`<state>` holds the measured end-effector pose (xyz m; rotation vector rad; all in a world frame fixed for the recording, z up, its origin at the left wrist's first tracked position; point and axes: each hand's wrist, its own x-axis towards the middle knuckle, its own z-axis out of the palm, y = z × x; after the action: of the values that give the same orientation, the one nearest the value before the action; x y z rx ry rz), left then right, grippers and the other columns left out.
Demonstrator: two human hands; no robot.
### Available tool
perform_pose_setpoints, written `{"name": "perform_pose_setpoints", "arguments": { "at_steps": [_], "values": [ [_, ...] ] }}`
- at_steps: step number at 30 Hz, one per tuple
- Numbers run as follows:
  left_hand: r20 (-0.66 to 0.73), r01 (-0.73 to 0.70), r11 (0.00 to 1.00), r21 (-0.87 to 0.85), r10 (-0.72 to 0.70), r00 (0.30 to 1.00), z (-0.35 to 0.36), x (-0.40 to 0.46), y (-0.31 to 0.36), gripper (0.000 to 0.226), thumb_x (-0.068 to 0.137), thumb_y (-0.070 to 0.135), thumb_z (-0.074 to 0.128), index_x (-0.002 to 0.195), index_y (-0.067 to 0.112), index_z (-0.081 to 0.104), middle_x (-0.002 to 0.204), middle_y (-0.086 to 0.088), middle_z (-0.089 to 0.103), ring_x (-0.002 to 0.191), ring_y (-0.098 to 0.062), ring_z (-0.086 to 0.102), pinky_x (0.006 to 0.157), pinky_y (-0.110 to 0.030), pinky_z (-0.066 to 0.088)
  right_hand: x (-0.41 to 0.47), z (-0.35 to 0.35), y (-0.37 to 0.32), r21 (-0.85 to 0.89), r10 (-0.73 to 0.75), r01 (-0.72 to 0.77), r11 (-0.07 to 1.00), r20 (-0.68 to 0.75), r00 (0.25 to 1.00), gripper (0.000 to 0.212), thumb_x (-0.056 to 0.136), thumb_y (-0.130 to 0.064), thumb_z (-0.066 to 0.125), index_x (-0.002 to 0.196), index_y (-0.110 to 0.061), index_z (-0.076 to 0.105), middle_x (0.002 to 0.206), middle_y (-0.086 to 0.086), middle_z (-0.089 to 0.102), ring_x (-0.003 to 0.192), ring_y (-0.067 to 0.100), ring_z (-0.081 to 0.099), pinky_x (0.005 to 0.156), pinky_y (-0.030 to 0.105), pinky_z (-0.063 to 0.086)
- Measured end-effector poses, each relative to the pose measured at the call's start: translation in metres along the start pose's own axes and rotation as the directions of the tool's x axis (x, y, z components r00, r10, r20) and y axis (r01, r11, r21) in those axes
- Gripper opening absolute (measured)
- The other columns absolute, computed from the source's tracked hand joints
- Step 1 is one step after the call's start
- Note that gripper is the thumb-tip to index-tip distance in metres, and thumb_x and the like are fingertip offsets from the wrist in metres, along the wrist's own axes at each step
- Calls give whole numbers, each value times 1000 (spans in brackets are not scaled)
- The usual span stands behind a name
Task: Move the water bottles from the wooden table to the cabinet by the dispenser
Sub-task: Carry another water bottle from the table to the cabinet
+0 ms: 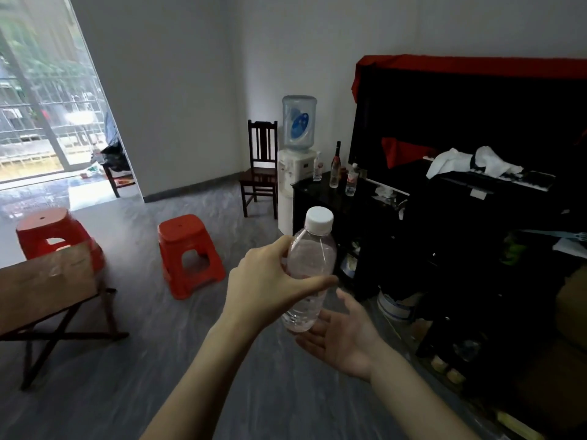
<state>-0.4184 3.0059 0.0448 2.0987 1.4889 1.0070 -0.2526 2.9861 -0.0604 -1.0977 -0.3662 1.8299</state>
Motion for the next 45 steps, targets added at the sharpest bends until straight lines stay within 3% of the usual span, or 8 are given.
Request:
{"name": "perform_pose_setpoints", "arguments": {
  "at_steps": [10, 17, 22, 26, 29, 33, 41, 45],
  "values": [
    [-30, 27, 998, -50, -28, 999, 34, 159, -51, 68, 50, 89, 65, 98, 41, 68, 84, 24, 74, 83, 3, 70, 76, -40, 59, 143, 12, -107, -18, 29, -29, 999, 30, 999, 72, 92, -60, 42, 119, 3, 62, 114, 29, 66, 102, 39, 66, 87, 43, 51],
    [7, -14, 1000, 13, 14, 1000, 47, 287, -124, 63, 45, 97, 60, 78, 44, 58, 71, 24, 68, 70, 4, 64, 61, -32, 52, 276, 42, -160, 9, 43, -43, 999, 24, 999, 72, 88, -58, 47, 113, 7, 65, 115, 32, 65, 103, 42, 65, 88, 44, 50],
    [39, -8, 1000, -17, 9, 999, 40, 395, -179, 64, 48, 91, 67, 91, 42, 65, 80, 26, 71, 77, 5, 67, 72, -40, 59, 367, 87, -213, 38, 41, -40, 998, -14, 999, 73, 92, -59, 42, 124, 5, 59, 118, 30, 62, 104, 43, 64, 84, 44, 51],
    [40, -33, 998, -44, 35, 999, 38, 476, -210, 68, 47, 91, 66, 96, 44, 66, 82, 27, 71, 78, 6, 67, 75, -39, 60, 424, 115, -260, 53, 0, 2, 999, -26, 1000, 73, 94, -57, 39, 133, 2, 57, 135, 30, 54, 111, 43, 60, 90, 44, 48],
    [36, -56, 998, -32, 57, 998, 45, 524, -227, 57, 47, 92, 64, 86, 51, 59, 77, 28, 68, 77, 7, 65, 73, -37, 59, 465, 124, -289, 33, -5, 7, 999, -42, 999, 72, 94, -57, 40, 130, 2, 60, 133, 29, 58, 119, 44, 56, 91, 45, 47],
    [67, -69, 998, -10, 70, 995, 64, 587, -251, 57, 48, 94, 64, 84, 49, 57, 78, 30, 67, 74, 9, 63, 65, -28, 51, 525, 121, -326, 19, -8, 8, 1000, -34, 999, 73, 93, -59, 40, 128, 2, 59, 125, 29, 63, 113, 44, 62, 90, 44, 50],
    [131, -101, 995, -14, 102, 986, 139, 744, -275, 67, 50, 92, 65, 99, 46, 66, 82, 29, 69, 77, 12, 64, 71, -27, 56, 649, 88, -428, 71, 4, -1, 997, -35, 999, 74, 91, -61, 42, 129, 0, 59, 127, 27, 63, 113, 40, 65, 94, 43, 49],
    [144, -105, 993, -59, 112, 983, 176, 825, -275, 60, 51, 90, 68, 94, 48, 63, 89, 37, 67, 83, 14, 63, 63, -17, 45, 707, 68, -495, 103, 4, 0, 995, -40, 999, 72, 92, -60, 44, 129, 0, 59, 124, 29, 64, 108, 40, 67, 94, 44, 49]
  ]
}}
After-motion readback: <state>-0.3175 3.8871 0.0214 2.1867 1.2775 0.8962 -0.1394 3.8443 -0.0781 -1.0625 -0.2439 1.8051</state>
